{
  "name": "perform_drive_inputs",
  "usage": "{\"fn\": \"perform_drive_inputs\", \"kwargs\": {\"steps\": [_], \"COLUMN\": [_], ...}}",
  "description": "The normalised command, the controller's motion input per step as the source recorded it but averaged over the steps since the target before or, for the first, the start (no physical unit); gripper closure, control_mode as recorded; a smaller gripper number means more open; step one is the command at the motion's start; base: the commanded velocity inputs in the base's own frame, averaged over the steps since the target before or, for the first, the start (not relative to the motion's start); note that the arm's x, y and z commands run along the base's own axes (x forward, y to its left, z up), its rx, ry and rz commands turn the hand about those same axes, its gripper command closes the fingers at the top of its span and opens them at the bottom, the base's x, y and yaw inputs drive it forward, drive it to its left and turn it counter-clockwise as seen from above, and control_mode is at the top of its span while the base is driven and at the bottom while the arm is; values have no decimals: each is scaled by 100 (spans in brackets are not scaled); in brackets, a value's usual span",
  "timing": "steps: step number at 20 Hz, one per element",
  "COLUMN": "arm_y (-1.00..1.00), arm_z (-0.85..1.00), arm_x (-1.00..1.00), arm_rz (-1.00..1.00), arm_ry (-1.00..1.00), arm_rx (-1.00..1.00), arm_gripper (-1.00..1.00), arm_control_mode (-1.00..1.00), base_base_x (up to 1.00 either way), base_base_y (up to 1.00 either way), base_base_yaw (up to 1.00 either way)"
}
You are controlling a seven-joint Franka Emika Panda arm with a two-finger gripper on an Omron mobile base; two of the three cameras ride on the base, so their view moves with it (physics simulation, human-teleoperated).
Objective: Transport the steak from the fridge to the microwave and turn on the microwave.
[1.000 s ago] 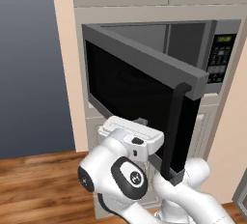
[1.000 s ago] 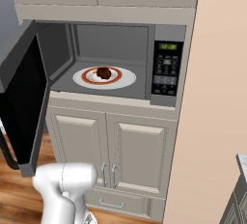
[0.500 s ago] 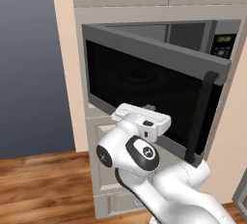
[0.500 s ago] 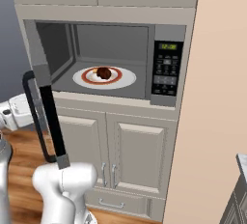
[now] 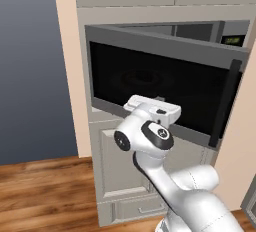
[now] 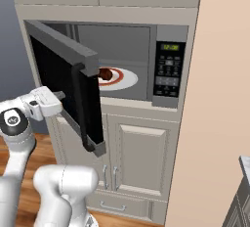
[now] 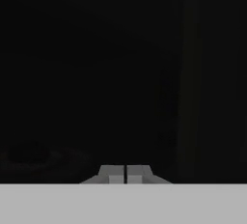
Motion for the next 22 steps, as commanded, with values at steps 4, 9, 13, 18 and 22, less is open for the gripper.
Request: {"fn": "perform_drive_inputs", "kwargs": {"steps": [4,9,13,18,22], "arm_y": [-18,-7,-19,-33,-28], "arm_z": [9,1,15,24,33], "arm_x": [41,38,42,27,22], "arm_rz": [3,2,13,17,16], "arm_ry": [13,11,0,0,2], "arm_rx": [11,10,5,6,8], "arm_gripper": [100,100,100,100,100], "arm_control_mode": [-100,-100,-100,-100,-100], "base_base_x": [0,0,0,0,0], "base_base_y": [0,0,0,0,0], "base_base_yaw": [0,0,0,0,0]}}
